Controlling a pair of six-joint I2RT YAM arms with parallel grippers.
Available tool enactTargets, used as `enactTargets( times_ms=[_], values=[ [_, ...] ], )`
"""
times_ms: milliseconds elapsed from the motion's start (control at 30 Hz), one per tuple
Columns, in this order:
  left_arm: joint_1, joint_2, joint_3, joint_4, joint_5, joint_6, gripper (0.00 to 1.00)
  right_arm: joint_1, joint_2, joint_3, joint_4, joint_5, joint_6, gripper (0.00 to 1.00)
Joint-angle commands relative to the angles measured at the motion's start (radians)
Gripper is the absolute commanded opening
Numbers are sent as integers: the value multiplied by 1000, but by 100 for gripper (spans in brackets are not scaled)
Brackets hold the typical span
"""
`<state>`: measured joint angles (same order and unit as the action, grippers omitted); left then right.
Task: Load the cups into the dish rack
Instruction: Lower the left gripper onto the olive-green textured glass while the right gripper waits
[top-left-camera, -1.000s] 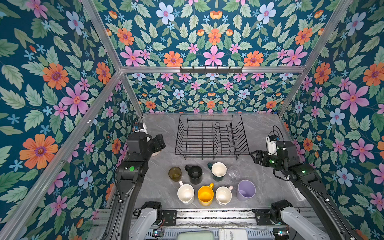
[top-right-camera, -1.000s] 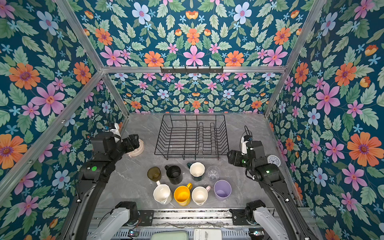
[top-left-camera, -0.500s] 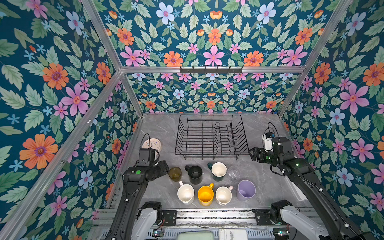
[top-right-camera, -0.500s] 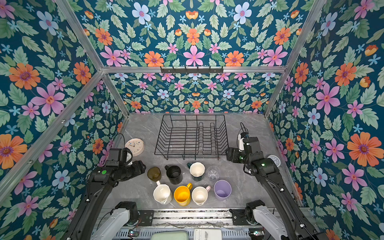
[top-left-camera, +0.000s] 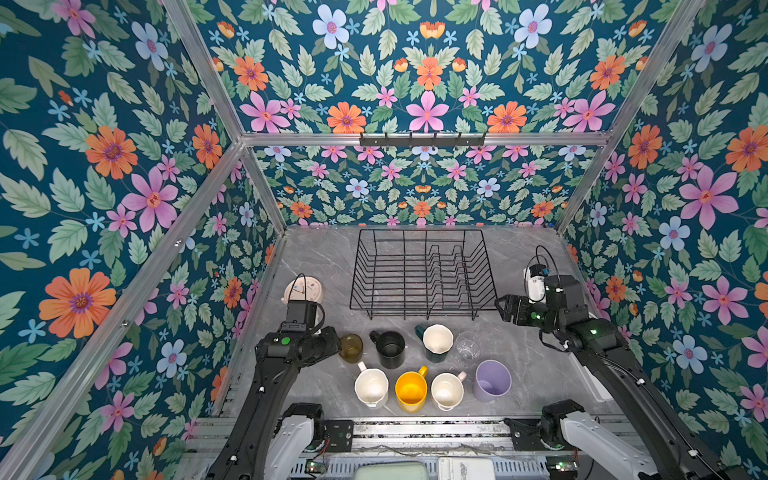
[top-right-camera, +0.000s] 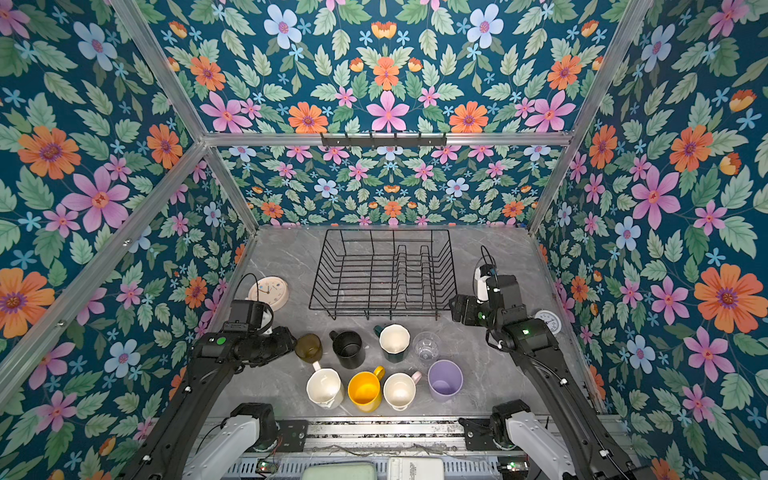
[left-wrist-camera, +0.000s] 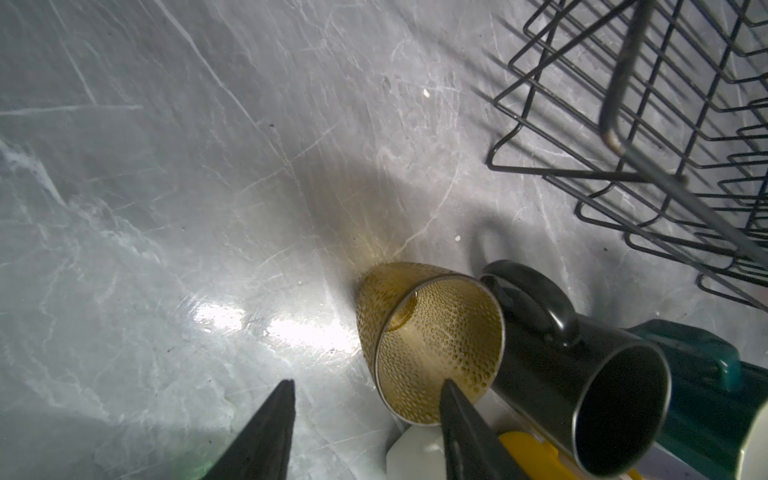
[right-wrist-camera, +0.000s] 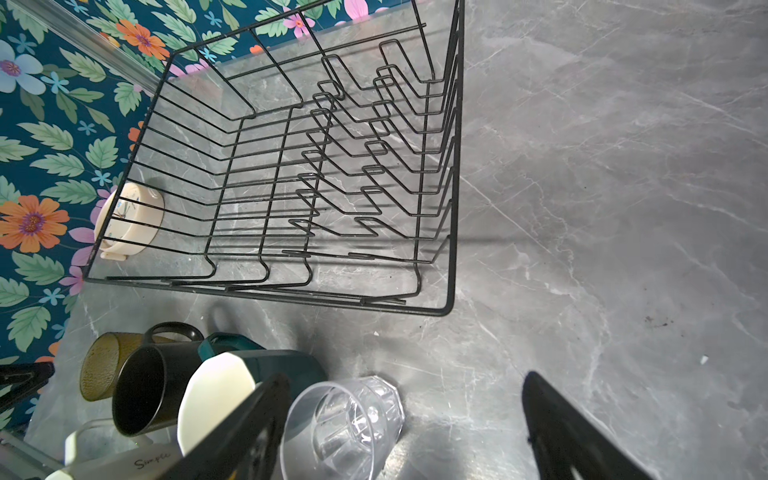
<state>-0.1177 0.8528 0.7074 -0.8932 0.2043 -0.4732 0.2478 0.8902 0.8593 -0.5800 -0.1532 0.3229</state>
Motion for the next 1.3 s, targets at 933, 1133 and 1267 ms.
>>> enactTargets(
  times_ms=[933,1133,1267],
  values=[
    [-227,80,-13,-9,-253,-236,49,1,-5,-32,60,-40,-25,87],
    [-259,78,-27,22,-232,-313,47,1,-7,-43,69,-46,-27,87],
    [-275,107,-52,37,-273,-326,47,1,-13,-46,69,-51,-29,88]
  ],
)
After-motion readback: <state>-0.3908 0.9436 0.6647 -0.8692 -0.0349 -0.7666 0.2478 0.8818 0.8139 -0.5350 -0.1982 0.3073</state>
